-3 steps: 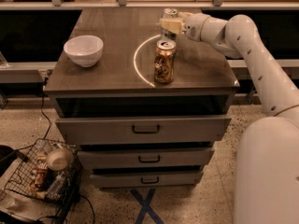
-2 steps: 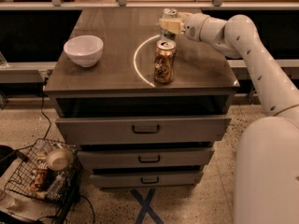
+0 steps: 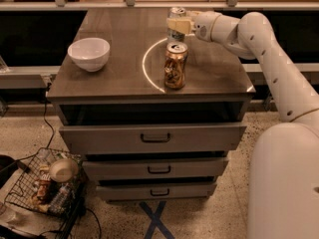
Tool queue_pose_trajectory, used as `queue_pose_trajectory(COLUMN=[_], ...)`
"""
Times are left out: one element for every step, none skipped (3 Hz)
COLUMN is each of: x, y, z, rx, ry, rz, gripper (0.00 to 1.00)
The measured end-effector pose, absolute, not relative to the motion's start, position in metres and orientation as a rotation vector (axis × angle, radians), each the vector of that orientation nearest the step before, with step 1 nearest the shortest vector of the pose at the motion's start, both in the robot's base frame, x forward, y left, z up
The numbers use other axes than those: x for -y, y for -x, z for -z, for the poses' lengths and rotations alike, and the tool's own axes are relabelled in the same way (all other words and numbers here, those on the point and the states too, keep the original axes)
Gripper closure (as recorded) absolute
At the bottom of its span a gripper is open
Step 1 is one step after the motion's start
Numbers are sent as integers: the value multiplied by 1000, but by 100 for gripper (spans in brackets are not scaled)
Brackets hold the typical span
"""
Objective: Place 7up can into white bowl
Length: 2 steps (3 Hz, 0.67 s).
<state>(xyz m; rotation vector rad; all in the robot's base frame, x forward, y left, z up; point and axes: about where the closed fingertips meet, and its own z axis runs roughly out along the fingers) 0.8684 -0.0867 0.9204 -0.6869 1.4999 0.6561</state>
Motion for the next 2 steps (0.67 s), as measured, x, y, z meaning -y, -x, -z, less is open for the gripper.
queue_pose_trajectory(x=[88,78], y=[-861,-851], z=[-956,-993], rx=[-1487,-1479], ry=[696,695], rz=[-628,-605], gripper=[100,100])
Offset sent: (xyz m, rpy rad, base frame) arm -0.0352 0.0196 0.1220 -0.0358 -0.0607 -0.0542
